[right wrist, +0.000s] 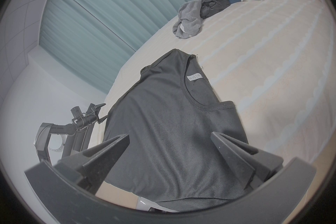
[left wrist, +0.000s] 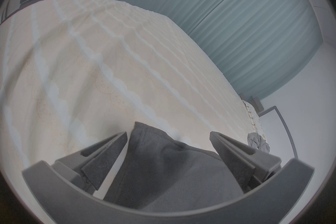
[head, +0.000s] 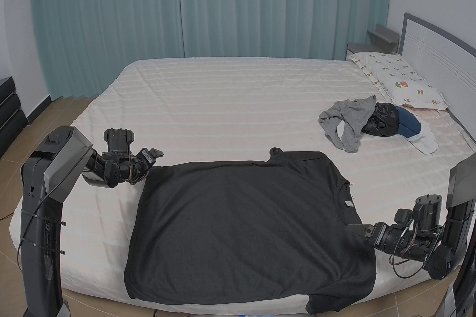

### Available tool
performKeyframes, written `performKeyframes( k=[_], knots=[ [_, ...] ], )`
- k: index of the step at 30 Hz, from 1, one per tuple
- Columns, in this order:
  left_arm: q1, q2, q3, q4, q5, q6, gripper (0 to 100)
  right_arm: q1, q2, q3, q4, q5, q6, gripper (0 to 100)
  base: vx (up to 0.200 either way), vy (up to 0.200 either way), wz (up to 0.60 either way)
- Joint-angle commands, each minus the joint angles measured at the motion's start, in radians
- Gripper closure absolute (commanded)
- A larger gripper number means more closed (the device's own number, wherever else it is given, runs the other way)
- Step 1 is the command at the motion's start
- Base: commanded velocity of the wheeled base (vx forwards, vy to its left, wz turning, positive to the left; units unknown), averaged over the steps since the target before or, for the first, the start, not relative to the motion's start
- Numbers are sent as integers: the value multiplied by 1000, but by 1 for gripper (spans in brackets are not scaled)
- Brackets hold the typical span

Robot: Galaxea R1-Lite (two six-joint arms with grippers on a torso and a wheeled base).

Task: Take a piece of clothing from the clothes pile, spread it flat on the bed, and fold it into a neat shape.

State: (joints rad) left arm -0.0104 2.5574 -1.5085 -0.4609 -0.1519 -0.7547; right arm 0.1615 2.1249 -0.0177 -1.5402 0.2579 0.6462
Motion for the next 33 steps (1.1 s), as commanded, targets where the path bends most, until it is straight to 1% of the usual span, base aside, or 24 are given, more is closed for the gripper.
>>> performKeyframes(
  k=[1,8,10,13,14,21,25,27,30,33],
  knots=[
    [1,7,-21,2,12,0,0,1,1,12,0,1,0,0,0,0,0],
    [0,10,-24,14,15,0,0,4,3,8,-1,1,0,0,0,0,0],
    [-2,12,-30,47,12,0,0,9,1,8,-1,1,0,0,0,0,0],
    [-2,30,-76,114,12,-2,0,9,0,8,-1,1,0,0,0,0,0],
    [-2,38,-96,128,14,-3,100,9,1,8,-1,1,0,0,0,0,0],
    [0,46,-127,139,15,-3,100,7,4,1,-1,1,1,0,0,0,0],
    [1,46,-130,133,20,-5,100,6,0,-13,-1,0,24,0,0,0,0],
    [3,44,-137,133,22,-18,100,4,1,-24,-1,0,36,0,0,0,0],
    [12,40,-150,125,54,-71,100,-3,4,-53,-1,0,53,0,0,0,0],
    [15,49,-173,96,81,-94,100,1,27,-100,2,-2,75,0,0,0,0]
  ],
)
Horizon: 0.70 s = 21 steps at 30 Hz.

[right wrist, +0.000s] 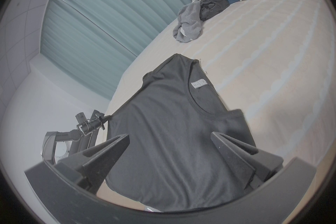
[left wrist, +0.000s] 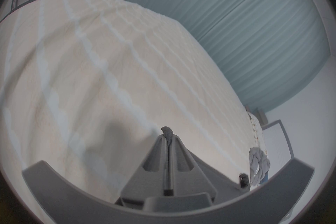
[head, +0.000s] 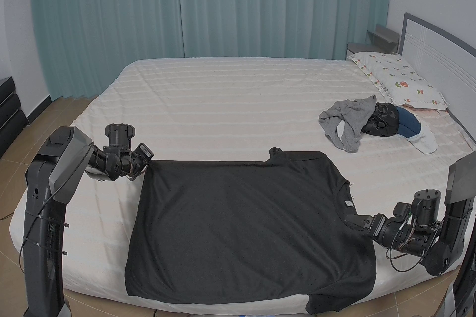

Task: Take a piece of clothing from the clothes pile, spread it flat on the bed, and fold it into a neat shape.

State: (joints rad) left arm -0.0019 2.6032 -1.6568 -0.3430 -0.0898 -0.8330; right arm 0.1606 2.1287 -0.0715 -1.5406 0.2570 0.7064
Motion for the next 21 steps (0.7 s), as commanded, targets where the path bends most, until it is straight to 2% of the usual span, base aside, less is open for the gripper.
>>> performKeyframes(
  k=[1,5,6,10,21],
  knots=[
    [10,5,-26,-36,22,-21,100,8,45,-68,1,-7,16,0,0,0,0],
    [10,5,-23,-48,22,-23,100,10,82,-113,-1,-12,16,0,0,0,0],
    [11,6,-26,-48,22,-23,100,-3,102,-197,24,-12,12,0,0,0,0],
    [13,8,-21,-50,22,-26,100,-30,117,-338,77,-18,1,0,0,0,0],
    [10,17,-26,-51,21,-25,100,-79,169,-873,599,-24,-99,0,0,0,0]
  ],
)
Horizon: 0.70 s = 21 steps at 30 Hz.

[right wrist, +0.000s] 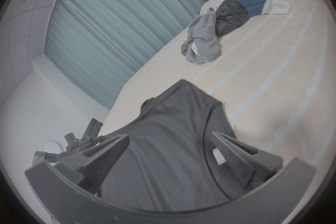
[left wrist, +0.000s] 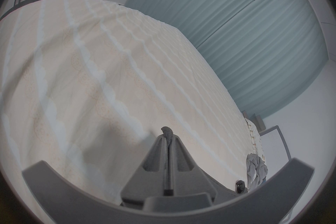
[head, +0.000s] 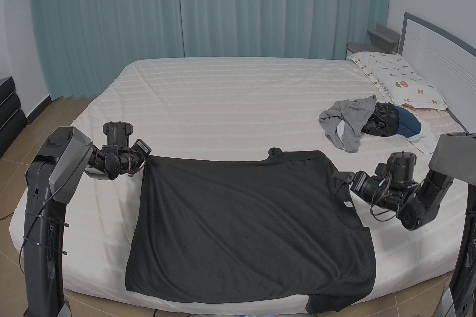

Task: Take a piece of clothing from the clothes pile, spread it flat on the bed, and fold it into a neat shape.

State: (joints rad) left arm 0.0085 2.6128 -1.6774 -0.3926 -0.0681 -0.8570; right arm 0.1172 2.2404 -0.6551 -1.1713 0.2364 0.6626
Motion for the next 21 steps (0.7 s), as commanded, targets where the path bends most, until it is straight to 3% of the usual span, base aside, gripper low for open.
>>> performKeyframes(
  k=[1,10,21],
  knots=[
    [-1,7,-5,-3,-1,-2,100,-36,73,-328,272,-5,-72,0,0,0,0],
    [-1,7,4,-2,-1,-2,100,-25,257,-686,530,-45,-129,0,0,0,0],
    [-5,7,8,0,-1,-2,100,-7,484,-997,648,-80,-127,0,0,0,0]
  ],
)
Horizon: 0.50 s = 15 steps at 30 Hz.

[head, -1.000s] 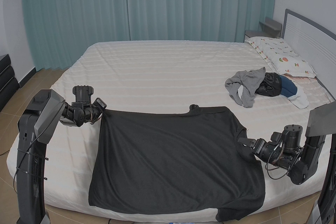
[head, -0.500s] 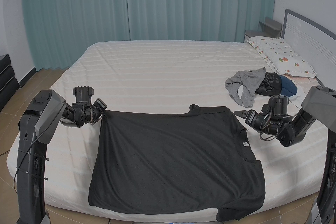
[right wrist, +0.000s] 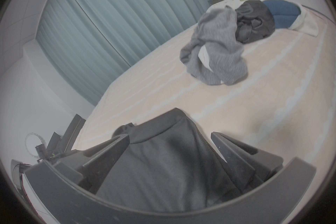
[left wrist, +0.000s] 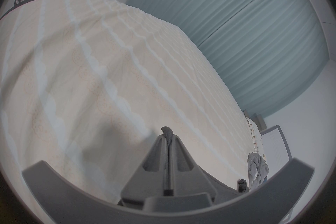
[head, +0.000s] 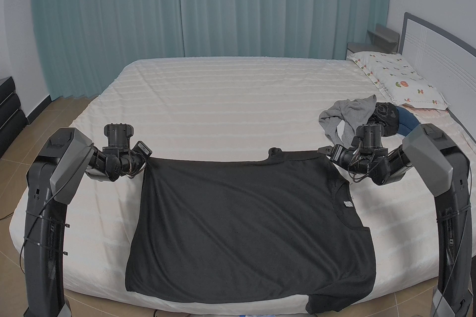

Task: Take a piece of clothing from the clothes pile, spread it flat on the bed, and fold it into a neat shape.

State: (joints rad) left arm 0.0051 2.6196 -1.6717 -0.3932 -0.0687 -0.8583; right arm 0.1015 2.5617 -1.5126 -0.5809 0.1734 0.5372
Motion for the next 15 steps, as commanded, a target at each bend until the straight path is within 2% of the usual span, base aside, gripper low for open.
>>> performKeyframes(
  k=[1,5,7,10,11,15],
  knots=[
    [-2,0,3,0,0,1,100,9,169,-155,64,-17,6,0,0,0,0],
    [-2,2,1,-1,0,1,100,10,192,-210,58,-26,27,0,0,0,0],
    [-2,2,1,-1,0,1,100,14,226,-270,58,-63,32,0,0,0,0],
    [-2,2,3,-1,0,1,100,20,245,-319,67,-83,33,0,0,0,0],
    [-2,4,1,-1,0,1,100,20,245,-322,65,-84,33,100,0,0,0],
    [-2,4,0,-1,0,4,100,17,239,-321,64,-86,33,100,0,0,0]
  ],
)
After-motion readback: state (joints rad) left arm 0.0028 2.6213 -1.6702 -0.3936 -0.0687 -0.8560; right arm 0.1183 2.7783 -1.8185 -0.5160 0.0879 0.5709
